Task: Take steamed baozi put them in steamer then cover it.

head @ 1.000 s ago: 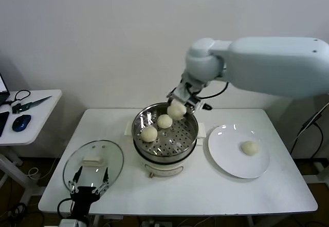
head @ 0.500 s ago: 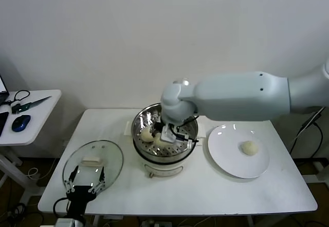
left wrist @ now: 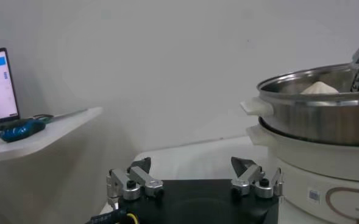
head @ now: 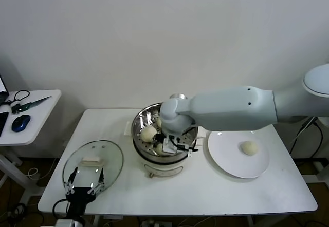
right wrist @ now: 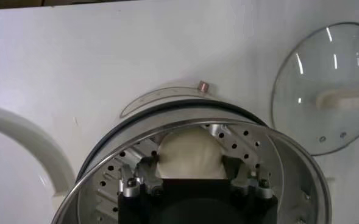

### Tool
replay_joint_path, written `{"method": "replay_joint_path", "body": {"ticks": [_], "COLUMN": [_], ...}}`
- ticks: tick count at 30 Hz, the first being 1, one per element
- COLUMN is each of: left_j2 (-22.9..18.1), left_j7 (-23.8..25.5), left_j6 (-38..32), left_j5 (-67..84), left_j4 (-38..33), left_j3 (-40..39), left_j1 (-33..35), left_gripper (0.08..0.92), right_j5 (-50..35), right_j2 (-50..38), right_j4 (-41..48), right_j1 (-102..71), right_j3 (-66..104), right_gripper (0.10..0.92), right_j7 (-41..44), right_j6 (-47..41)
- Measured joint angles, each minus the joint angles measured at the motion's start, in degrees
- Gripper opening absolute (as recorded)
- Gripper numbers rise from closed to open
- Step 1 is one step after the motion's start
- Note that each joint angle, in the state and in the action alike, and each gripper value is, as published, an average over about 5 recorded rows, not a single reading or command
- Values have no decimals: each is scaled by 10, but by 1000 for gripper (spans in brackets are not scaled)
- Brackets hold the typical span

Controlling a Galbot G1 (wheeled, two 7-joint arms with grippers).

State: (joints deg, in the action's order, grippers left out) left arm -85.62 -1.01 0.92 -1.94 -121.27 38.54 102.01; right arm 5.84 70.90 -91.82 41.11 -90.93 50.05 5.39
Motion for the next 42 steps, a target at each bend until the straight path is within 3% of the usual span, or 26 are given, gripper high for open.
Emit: {"method": "replay_joint_path", "body": {"ticks": [11, 21, 31, 42], "left_j2": [-1, 0, -4, -8], "left_j7": [1, 1, 2, 3], "left_j6": [1, 2, 6, 11], "left_j5": [-2, 3, 4, -1], "left_j4": [-8, -6, 7, 24], "left_j3": [-1, -9, -12, -8], "left_j1": [1, -6, -17, -18], "left_gripper": [823, 823, 823, 823], "right_j5": [-100, -227, -208, -173], "right_j2": [-43, -180, -314, -330], "right_j4": [44, 107, 196, 320], "right_j1": [84, 154, 26, -176], "right_j3": [-15, -98, -29, 146], "right_gripper": [823, 823, 823, 823], "right_j7": [52, 81, 83, 94], "right_j6": [26, -43, -92, -96]}}
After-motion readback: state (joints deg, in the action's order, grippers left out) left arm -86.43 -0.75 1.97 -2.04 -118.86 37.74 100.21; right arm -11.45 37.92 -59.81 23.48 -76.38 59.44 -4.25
